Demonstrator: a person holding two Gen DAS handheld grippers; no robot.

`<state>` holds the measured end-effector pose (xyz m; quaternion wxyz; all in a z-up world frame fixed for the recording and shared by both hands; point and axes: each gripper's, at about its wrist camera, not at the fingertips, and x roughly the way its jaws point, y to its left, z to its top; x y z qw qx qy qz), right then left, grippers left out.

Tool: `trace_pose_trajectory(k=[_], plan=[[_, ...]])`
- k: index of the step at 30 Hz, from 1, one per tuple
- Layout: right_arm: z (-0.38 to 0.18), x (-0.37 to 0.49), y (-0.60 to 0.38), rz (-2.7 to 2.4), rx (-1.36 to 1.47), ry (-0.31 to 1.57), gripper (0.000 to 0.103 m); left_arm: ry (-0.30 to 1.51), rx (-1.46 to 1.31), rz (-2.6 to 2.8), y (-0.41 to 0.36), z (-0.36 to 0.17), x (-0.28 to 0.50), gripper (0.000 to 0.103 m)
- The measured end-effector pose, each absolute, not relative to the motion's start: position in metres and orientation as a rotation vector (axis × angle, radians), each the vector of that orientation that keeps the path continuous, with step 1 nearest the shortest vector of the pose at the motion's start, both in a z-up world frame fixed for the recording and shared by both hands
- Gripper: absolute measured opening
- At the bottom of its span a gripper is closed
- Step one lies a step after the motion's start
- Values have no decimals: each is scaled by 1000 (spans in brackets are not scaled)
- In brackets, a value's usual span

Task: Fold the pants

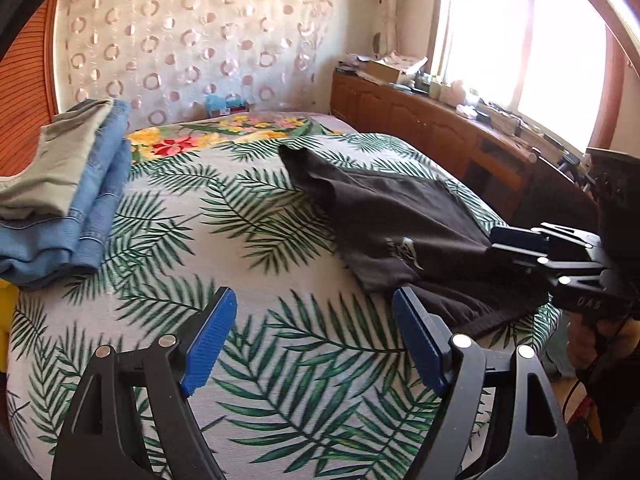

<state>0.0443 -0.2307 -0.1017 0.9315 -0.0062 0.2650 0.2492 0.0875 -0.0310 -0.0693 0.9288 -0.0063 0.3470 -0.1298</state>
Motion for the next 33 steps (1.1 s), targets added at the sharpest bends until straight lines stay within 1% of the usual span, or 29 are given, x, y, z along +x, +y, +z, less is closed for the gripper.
trace_pose_trajectory(k=[18, 33], plan=[[-99, 95, -183, 623, -166, 626, 44, 659, -51, -211, -2, -57, 81, 81], [-115, 114, -147, 643, -308, 663, 44, 677, -68, -205, 4, -65, 82, 81]])
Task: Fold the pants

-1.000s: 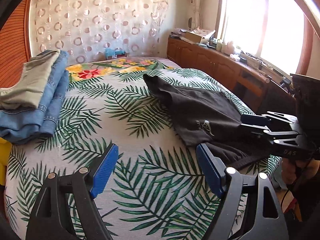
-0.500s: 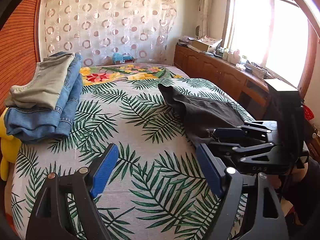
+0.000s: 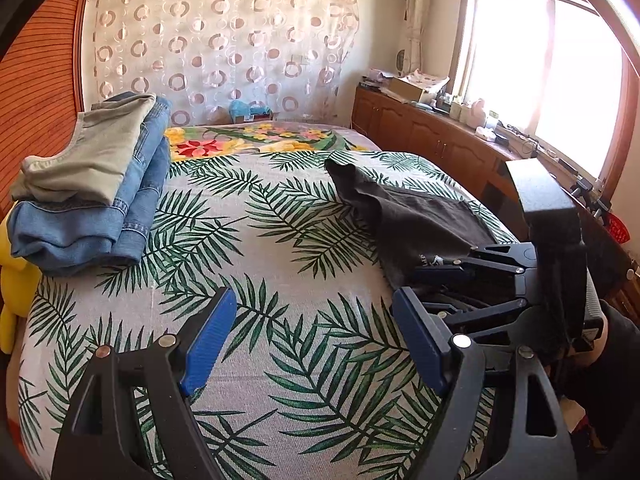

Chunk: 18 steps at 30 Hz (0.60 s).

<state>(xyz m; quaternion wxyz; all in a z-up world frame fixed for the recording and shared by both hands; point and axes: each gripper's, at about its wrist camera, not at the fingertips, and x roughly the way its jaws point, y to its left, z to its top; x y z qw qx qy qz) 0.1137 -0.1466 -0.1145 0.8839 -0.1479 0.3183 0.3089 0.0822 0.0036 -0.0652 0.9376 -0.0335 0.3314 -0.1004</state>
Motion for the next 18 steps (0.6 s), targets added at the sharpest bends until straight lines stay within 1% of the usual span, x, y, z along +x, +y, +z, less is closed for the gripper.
trace_pose_trajectory(k=[2, 3, 4, 5, 7, 8, 14, 18], plan=[[-113, 114, -143, 641, -307, 662, 44, 679, -67, -208, 3, -66, 82, 81], [-113, 114, -142, 643, -305, 661, 42, 680, -65, -208, 2, -66, 82, 81], [-113, 114, -142, 642, -305, 662, 38, 681, -64, -210, 2, -66, 82, 81], [-113, 115, -143, 631, -305, 661, 29, 682, -63, -212, 1, -67, 82, 81], [-111, 119, -146, 628, -275, 669, 18, 686, -58, -217, -1, -67, 81, 81], [-109, 120, -150, 632, -248, 660, 9, 687, -52, -221, -2, -67, 81, 81], [-76, 116, -185, 624, -132, 563, 5, 685, -28, -243, -11, -64, 85, 81], [-62, 119, -203, 582, -127, 539, 4, 679, 14, -264, -23, -62, 95, 81]])
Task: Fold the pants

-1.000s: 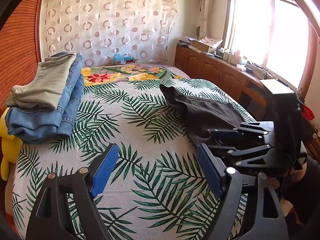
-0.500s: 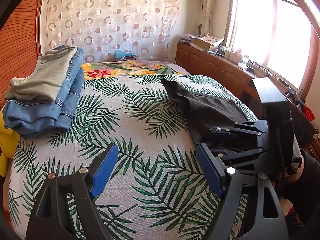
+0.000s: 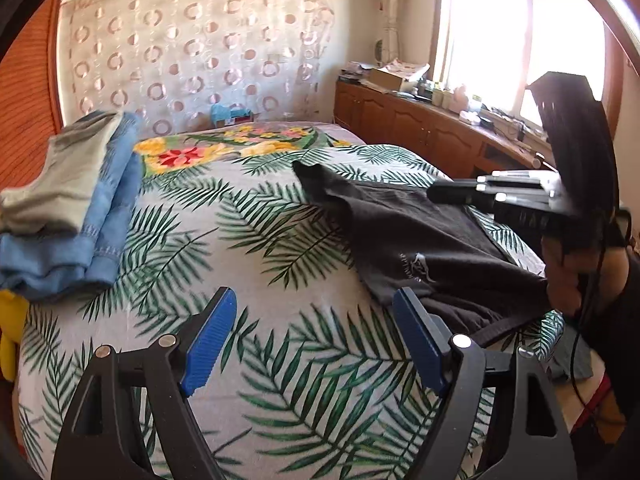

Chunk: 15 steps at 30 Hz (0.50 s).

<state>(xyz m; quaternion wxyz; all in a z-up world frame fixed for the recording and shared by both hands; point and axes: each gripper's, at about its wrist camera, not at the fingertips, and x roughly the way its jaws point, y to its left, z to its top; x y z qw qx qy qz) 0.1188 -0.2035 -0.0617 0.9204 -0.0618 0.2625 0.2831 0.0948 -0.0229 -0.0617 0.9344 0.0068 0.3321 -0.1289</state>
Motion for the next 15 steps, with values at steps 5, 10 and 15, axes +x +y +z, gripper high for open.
trace_pose_trajectory(k=[5, 10, 15], plan=[[-57, 115, -219, 583, -109, 536, 3, 673, 22, -281, -27, -63, 106, 81], [-69, 111, -204, 650, -144, 553, 3, 692, -21, -276, -14, -71, 110, 81], [-88, 109, -177, 714, -184, 611, 27, 704, -42, -267, 0, -74, 105, 81]])
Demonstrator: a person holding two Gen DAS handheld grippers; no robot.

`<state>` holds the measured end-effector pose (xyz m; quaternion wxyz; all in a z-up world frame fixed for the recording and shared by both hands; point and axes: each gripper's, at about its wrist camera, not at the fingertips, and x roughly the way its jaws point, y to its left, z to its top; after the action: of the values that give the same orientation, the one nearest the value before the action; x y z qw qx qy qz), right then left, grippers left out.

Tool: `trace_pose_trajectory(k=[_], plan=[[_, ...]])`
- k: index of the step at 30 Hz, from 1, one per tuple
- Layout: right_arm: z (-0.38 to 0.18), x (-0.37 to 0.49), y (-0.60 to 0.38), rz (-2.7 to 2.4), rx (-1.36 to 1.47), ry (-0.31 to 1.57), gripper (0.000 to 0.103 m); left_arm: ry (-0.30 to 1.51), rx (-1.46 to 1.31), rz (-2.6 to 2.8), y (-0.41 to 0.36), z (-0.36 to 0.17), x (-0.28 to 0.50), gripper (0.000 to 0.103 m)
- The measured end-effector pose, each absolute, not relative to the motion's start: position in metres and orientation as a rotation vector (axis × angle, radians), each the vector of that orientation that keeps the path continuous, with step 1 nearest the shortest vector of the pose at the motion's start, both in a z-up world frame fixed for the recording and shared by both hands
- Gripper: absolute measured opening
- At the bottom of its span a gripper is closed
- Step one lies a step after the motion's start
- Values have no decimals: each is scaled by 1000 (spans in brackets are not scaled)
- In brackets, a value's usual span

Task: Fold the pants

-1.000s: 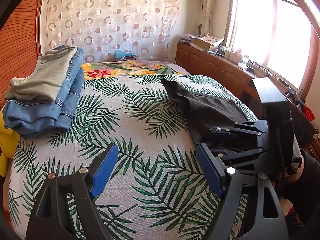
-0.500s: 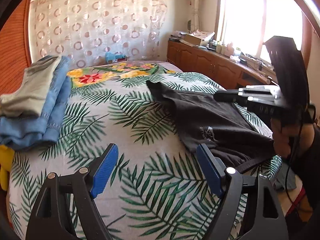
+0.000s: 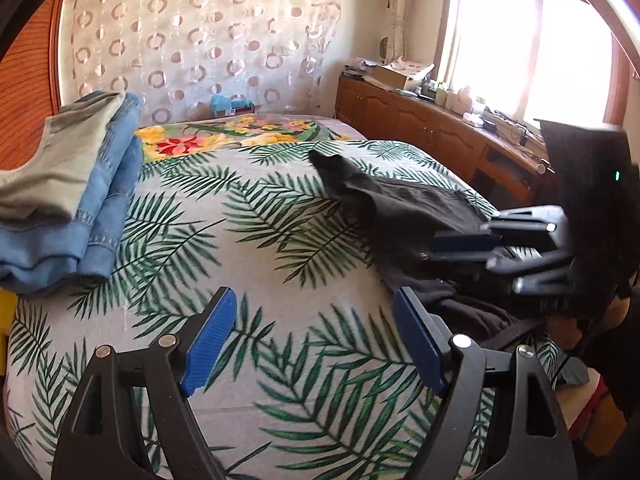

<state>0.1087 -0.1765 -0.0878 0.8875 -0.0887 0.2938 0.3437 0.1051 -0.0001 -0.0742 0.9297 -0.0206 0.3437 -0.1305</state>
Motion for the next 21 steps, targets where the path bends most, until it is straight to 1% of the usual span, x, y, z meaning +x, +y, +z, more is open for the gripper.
trace_pose_trajectory(k=[1, 2, 3, 12, 13, 15, 17, 21], plan=[[-91, 109, -168, 729, -196, 625, 29, 702, -43, -266, 2, -74, 104, 81], [-94, 108, -162, 733, -213, 635, 34, 702, -44, -262, 5, -74, 103, 81], [-97, 108, -157, 736, -228, 642, 38, 703, -44, -260, 7, -74, 102, 81], [-113, 122, -133, 719, -348, 710, 39, 701, -50, -268, 21, -71, 105, 81], [-112, 122, -131, 714, -352, 711, 38, 703, -48, -269, 21, -72, 107, 81], [-112, 127, -131, 687, -356, 716, 10, 708, -40, -273, 21, -72, 110, 81], [-107, 135, -139, 708, -280, 737, 4, 712, -34, -280, 21, -72, 115, 81], [-91, 140, -154, 699, -216, 681, 2, 725, -16, -300, 13, -72, 127, 81]])
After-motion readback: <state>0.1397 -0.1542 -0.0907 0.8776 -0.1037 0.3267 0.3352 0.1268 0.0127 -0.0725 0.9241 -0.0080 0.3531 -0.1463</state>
